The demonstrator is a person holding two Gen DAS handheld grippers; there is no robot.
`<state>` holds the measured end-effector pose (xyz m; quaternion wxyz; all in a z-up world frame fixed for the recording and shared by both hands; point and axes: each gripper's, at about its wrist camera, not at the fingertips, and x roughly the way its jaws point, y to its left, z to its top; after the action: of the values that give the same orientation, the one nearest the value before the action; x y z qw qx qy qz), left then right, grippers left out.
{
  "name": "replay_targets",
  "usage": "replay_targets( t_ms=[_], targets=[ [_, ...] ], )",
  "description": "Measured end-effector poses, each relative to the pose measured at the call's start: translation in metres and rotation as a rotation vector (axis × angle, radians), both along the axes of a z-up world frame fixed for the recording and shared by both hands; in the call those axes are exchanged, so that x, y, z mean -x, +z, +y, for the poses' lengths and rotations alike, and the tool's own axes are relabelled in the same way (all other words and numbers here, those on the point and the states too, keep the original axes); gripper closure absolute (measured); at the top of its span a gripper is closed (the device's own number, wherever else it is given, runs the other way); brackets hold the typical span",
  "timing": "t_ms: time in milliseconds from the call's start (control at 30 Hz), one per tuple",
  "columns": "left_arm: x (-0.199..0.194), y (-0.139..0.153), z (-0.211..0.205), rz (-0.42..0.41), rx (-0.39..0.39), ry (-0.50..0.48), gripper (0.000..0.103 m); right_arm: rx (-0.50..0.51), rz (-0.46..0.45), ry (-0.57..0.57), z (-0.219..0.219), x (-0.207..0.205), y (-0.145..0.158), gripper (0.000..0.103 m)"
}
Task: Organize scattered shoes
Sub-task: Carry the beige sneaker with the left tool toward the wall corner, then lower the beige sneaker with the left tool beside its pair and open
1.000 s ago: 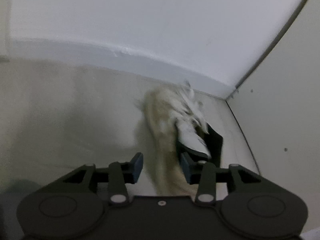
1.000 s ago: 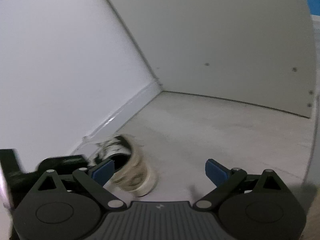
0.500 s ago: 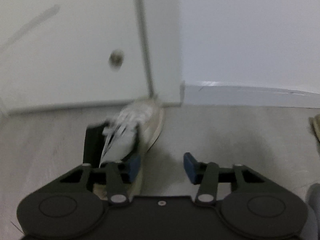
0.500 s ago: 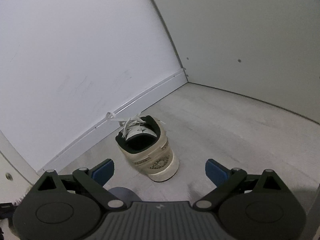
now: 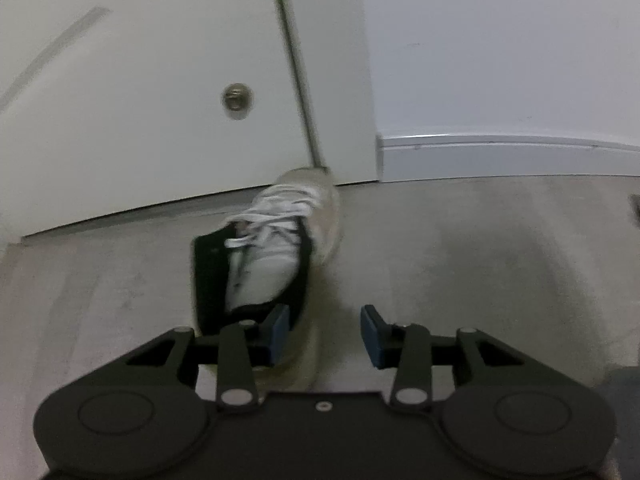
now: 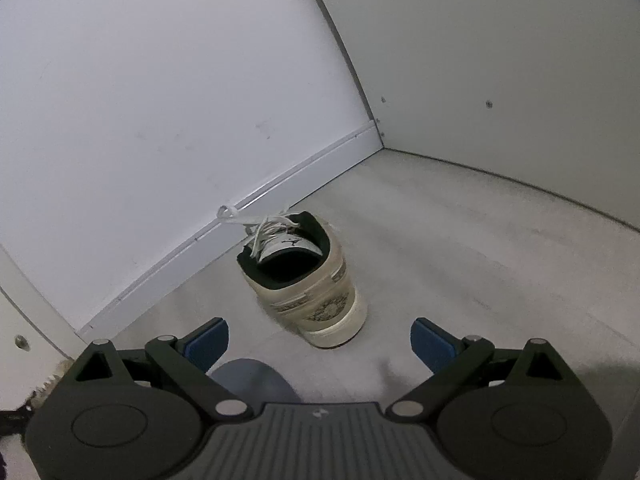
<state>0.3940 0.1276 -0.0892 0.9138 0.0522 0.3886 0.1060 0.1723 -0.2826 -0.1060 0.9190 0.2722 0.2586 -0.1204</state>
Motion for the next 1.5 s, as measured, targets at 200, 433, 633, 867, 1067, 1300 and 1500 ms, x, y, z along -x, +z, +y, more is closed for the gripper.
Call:
replay_targets(
  t_ms=[200, 433, 633, 867, 1067, 1300, 1500],
  targets=[
    [-0.010, -0.007, 0.003, 0.039, -0.010, 0.017, 0.061, -0.007, 0.003, 0.012, 0.001, -0.001, 0.000, 0.005],
    [-0.013, -0.011, -0.003, 0.040, -0.044, 0.014, 0.075, -0.021, 0.008, 0.033, 0.004, -0.002, -0.001, 0.005],
    [-0.013, -0.002, -0.029, 0.044, 0.039, -0.136, 0.087, -0.024, 0.011, 0.034, 0.004, -0.002, -0.002, 0.005],
    [-0.019, 0.002, -0.060, 0.022, 0.081, -0.126, 0.086, -0.069, 0.009, 0.024, -0.002, -0.001, -0.003, 0.005],
    [-0.035, -0.001, -0.100, 0.017, 0.113, -0.218, 0.086, -0.081, 0.005, 0.042, -0.001, -0.001, -0.003, 0.005],
    [-0.044, -0.003, -0.192, 0.025, 0.153, -0.464, 0.085, -0.111, 0.005, 0.034, -0.005, 0.000, -0.004, 0.005],
    [-0.029, -0.007, -0.252, 0.034, 0.170, -0.639, 0.086, -0.119, 0.003, 0.020, -0.010, 0.002, -0.004, 0.005]
  ],
)
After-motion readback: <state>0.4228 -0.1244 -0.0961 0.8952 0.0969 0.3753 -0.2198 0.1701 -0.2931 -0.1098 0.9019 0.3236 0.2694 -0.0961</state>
